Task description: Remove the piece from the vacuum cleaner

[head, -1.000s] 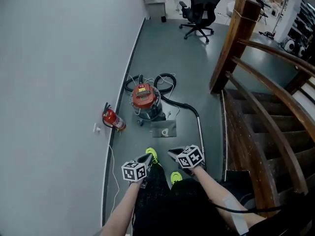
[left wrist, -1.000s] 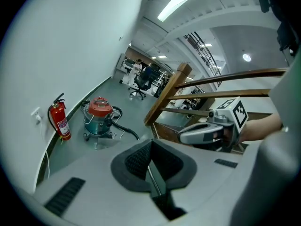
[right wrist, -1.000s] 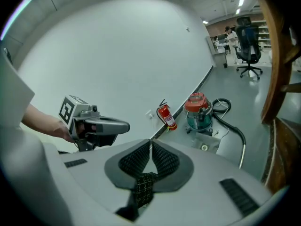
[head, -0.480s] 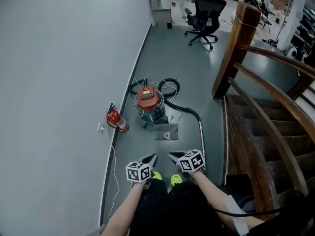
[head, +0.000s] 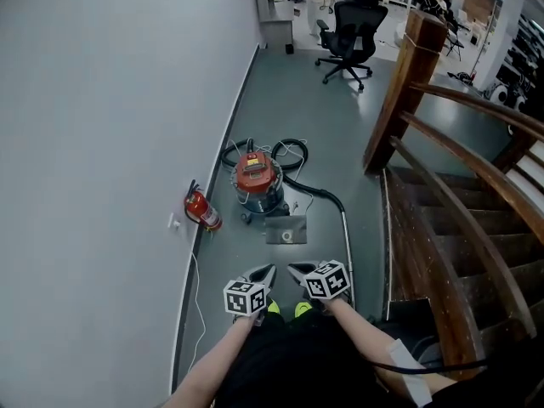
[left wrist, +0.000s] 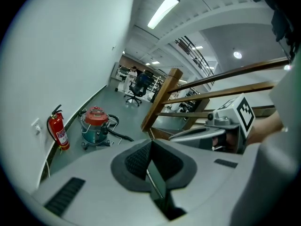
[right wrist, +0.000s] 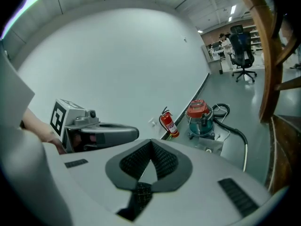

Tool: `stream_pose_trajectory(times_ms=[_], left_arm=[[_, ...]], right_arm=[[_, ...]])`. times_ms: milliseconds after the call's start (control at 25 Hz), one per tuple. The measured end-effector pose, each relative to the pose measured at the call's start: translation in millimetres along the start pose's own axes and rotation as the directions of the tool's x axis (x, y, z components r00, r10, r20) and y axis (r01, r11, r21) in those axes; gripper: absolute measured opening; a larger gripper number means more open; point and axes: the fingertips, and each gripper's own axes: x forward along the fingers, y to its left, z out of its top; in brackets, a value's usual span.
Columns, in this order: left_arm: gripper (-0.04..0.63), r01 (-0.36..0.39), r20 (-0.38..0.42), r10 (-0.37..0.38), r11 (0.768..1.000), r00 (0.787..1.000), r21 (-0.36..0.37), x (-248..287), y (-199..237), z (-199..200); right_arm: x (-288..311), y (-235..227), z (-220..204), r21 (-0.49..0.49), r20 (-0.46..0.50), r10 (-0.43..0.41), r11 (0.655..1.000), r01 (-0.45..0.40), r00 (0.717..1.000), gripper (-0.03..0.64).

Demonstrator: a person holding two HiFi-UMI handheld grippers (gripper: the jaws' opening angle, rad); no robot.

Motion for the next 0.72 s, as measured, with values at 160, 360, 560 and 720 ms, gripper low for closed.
stream_pose_trajectory(times_ms=[160,360,560,720], left_arm=[[0.009,0.021,-0.019,-0.02,0.999,1.0,0.036,0.8,-1.1,-2.0],[0.009,0.001,-0.006,-0.001,1.0,1.0,0.016,-4.4,5.9,0.5],[0.009,-0.003,-0.017,0.003,1.0,1.0,0.023,-3.4,5.9,-3.4],[0.009,0.004,-0.025,-0.003,0.999,1.0,0.036,-4.3,4.6,-3.0]], right_arm=[[4.5,4.1,5.3,-0.021,0.005,0.009,1.0,-0.009,1.0,0.015],[3.6,5.3,8.9,-0.044,0.008,0.002,0.999,-0.001,1.0,0.015],[2.8,5.5,7.0,-0.051,0.005,0.003,0.999,-0.003,1.0,0.015],[3.5,7.1,8.2,-0.053,0.003,0.004,0.999,-0.004,1.0,0.015]])
